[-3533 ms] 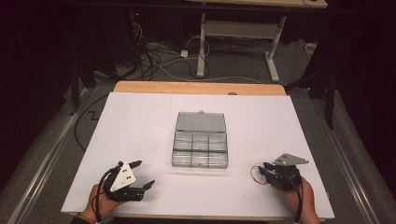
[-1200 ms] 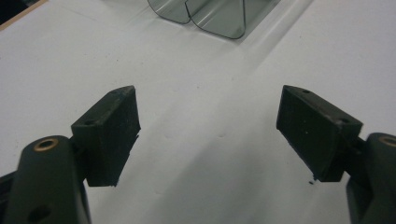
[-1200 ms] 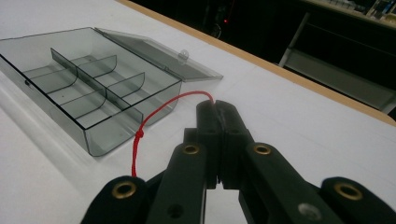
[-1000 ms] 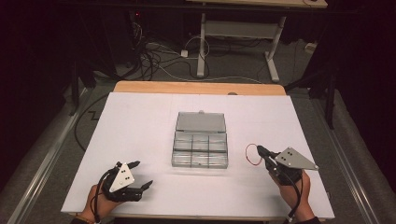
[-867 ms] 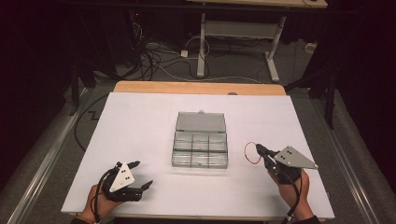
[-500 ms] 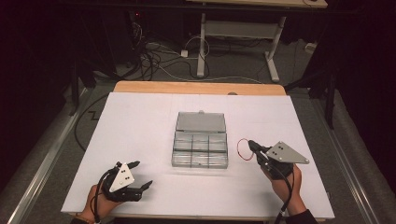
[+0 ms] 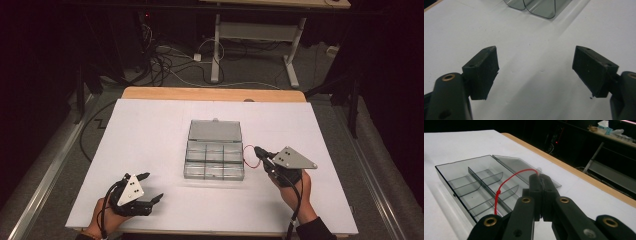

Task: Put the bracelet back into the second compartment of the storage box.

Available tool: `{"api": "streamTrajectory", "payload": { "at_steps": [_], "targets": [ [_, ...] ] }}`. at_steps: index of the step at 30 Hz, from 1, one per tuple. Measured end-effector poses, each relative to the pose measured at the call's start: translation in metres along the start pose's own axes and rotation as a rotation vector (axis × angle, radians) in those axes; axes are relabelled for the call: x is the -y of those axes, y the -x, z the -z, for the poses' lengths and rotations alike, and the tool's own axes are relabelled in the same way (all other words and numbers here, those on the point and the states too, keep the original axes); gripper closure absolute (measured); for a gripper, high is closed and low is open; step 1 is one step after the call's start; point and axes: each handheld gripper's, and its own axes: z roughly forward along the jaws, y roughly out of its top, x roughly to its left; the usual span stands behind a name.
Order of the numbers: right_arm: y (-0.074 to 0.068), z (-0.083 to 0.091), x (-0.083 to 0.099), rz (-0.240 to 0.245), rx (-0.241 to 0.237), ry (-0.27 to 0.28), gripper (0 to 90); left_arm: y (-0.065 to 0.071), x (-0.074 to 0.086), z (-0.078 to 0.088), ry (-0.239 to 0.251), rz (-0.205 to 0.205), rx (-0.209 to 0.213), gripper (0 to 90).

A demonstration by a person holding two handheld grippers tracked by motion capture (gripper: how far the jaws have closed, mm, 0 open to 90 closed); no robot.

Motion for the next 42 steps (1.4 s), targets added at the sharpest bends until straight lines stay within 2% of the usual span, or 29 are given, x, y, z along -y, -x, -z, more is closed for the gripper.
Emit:
{"api": "streamTrajectory", "payload": {
  "at_steps": [10, 13, 17, 19, 25, 29, 32, 42],
  "targets": [
    [-0.014, -0.028, -0.014, 0.031, -0.050, 0.000, 90.0, 0.001, 0.000, 0.000, -0.006, -0.005, -0.005, 20.4],
    [-0.019, -0.036, -0.018, 0.031, -0.072, -0.007, 90.0, 0.001, -0.001, 0.001, -0.001, -0.004, -0.006, 20.4],
    [-0.026, -0.048, -0.023, 0.056, -0.090, -0.027, 90.0, 0.001, -0.001, 0.001, 0.000, -0.005, -0.006, 20.4],
    [-0.028, -0.055, -0.025, 0.065, -0.105, -0.041, 90.0, 0.001, -0.001, 0.001, -0.002, -0.005, -0.007, 20.4],
    [-0.034, -0.077, -0.032, 0.147, -0.130, -0.109, 90.0, 0.002, -0.001, 0.001, -0.002, -0.009, -0.007, 20.4],
    [-0.037, -0.093, -0.034, 0.159, -0.152, -0.154, 90.0, 0.002, -0.001, 0.001, -0.001, -0.009, -0.006, 20.4],
    [-0.040, -0.103, -0.033, 0.185, -0.162, -0.194, 90.0, 0.002, -0.001, 0.001, -0.001, -0.010, -0.005, 20.4],
    [-0.040, -0.126, -0.029, 0.232, -0.142, -0.288, 90.0, 0.002, -0.001, 0.001, -0.002, -0.010, -0.003, 20.4]
  ]
}}
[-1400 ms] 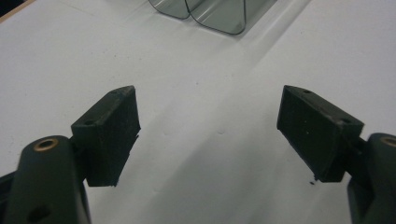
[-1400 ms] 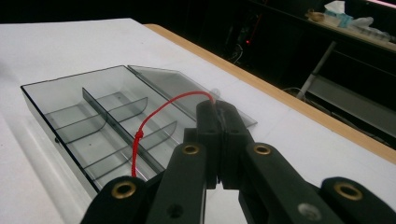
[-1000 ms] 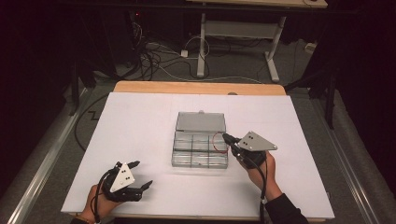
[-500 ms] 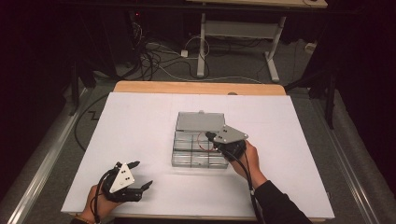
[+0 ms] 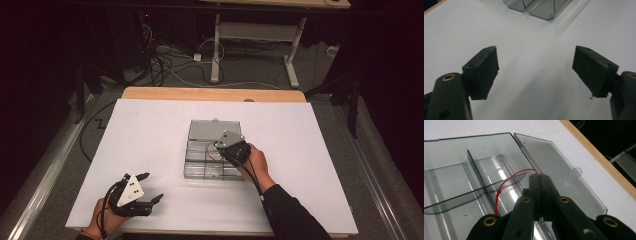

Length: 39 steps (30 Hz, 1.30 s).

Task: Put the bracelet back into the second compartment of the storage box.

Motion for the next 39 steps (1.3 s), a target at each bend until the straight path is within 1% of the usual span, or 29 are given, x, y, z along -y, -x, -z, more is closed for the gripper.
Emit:
{"api": "streamTrajectory", "payload": {
  "at_steps": [1, 2, 6, 12, 13, 16, 17, 20, 21, 23, 24, 27, 29, 33, 34, 39],
  "targets": [
    [0.000, -0.001, 0.000, 0.004, 0.005, -0.004, 90.0, 0.000, 0.000, 0.000, -0.001, 0.000, 0.001, 20.4],
    [-0.001, -0.002, 0.000, 0.015, 0.019, -0.017, 90.0, 0.000, 0.000, 0.000, -0.002, -0.001, 0.001, 20.4],
    [-0.001, -0.008, -0.001, 0.037, 0.028, -0.044, 90.0, 0.000, 0.000, -0.001, -0.006, -0.002, 0.003, 20.4],
    [-0.002, -0.013, -0.001, 0.043, 0.021, -0.060, 90.0, 0.000, 0.000, -0.002, -0.008, -0.003, 0.004, 20.4],
    [-0.003, -0.013, -0.001, 0.047, 0.019, -0.069, 90.0, 0.001, 0.000, -0.002, -0.011, 0.005, 0.011, 20.4],
    [-0.003, -0.014, -0.001, 0.052, 0.009, -0.079, 90.0, 0.001, 0.000, -0.002, -0.011, 0.007, 0.013, 20.4],
    [-0.003, -0.014, 0.000, 0.054, 0.009, -0.083, 90.0, 0.000, 0.000, -0.002, -0.008, -0.002, 0.007, 20.4],
    [-0.002, -0.015, 0.001, 0.043, -0.001, -0.084, 90.0, 0.001, 0.000, -0.003, -0.011, -0.003, 0.007, 20.4],
    [-0.003, -0.015, 0.001, 0.039, -0.001, -0.088, 90.0, 0.001, 0.000, -0.003, -0.015, 0.006, 0.013, 20.4],
    [-0.003, -0.015, 0.001, 0.039, -0.002, -0.089, 90.0, 0.001, 0.000, -0.003, -0.018, 0.005, 0.012, 20.4],
    [-0.003, -0.015, 0.001, 0.038, -0.003, -0.088, 90.0, 0.001, 0.000, -0.003, -0.015, -0.003, 0.007, 20.4],
    [-0.003, -0.016, 0.000, 0.048, -0.004, -0.085, 89.5, 0.001, 0.000, -0.003, -0.017, -0.006, 0.006, 20.4],
    [-0.004, -0.017, 0.000, 0.045, -0.003, -0.086, 87.1, 0.001, 0.000, -0.003, -0.016, -0.006, 0.006, 20.4],
    [-0.004, -0.017, 0.000, 0.044, 0.001, -0.087, 86.5, 0.001, 0.000, -0.003, -0.020, -0.007, 0.003, 20.4],
    [-0.004, -0.017, 0.000, 0.043, -0.001, -0.086, 85.1, 0.001, 0.000, -0.003, -0.021, -0.006, 0.003, 20.4],
    [-0.003, -0.014, 0.000, 0.032, 0.005, -0.072, 85.1, 0.001, 0.000, -0.003, -0.018, -0.006, 0.000, 20.4]
  ]
}}
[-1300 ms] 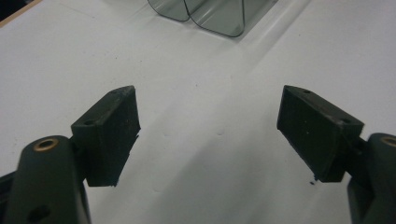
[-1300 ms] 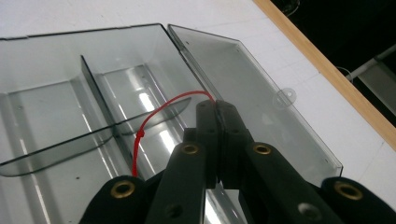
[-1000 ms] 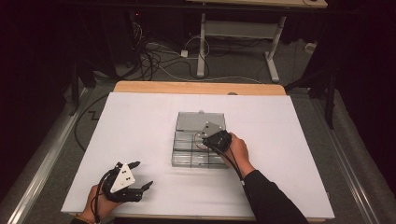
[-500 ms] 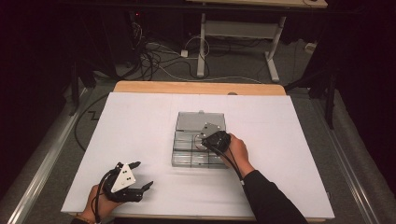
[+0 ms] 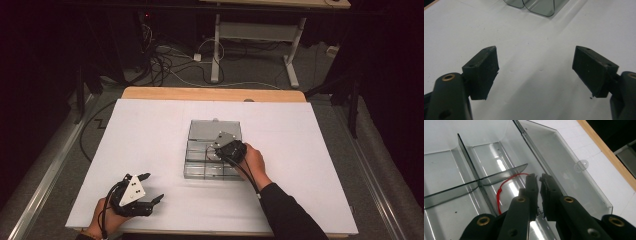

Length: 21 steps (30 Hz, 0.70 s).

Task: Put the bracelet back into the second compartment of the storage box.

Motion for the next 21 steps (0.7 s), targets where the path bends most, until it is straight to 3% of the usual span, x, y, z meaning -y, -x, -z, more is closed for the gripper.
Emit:
{"api": "streamTrajectory", "payload": {
  "at_steps": [21],
  "targets": [
    [0.008, 0.022, 0.010, -0.133, -0.012, 0.115, 78.4, 0.000, 0.000, -0.001, -0.016, -0.009, -0.012, 20.4]
  ]
}}
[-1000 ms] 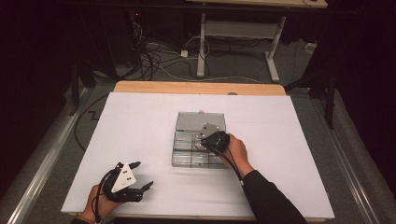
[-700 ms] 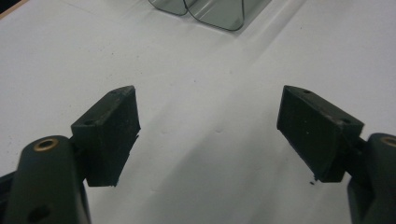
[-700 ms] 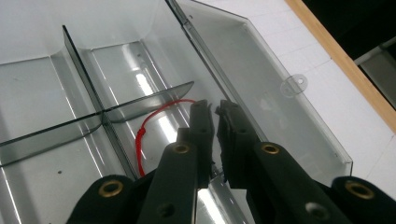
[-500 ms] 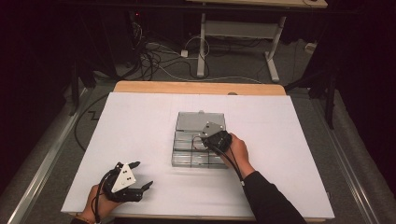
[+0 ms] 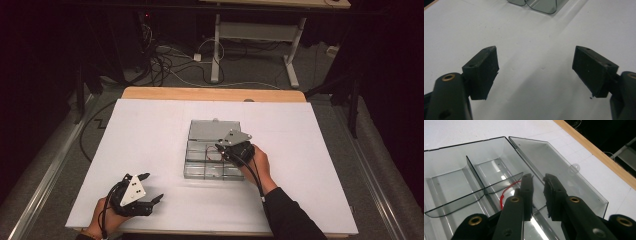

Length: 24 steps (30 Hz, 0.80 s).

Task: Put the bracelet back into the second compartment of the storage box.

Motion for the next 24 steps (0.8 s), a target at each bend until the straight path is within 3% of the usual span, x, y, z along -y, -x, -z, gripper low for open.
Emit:
{"api": "streamTrajectory", "payload": {
  "at_steps": [6, 17, 24],
  "targets": [
    [0.001, 0.009, 0.003, -0.035, 0.010, 0.038, 73.0, 0.000, 0.000, 0.000, 0.000, 0.003, 0.002, 20.4],
    [0.001, 0.026, 0.011, -0.094, 0.052, 0.107, 47.3, -0.001, 0.000, -0.001, 0.004, 0.011, 0.003, 20.5],
    [0.001, 0.034, 0.016, -0.118, 0.012, 0.134, 32.4, -0.001, 0.000, -0.001, 0.007, 0.021, 0.009, 20.5]
  ]
}}
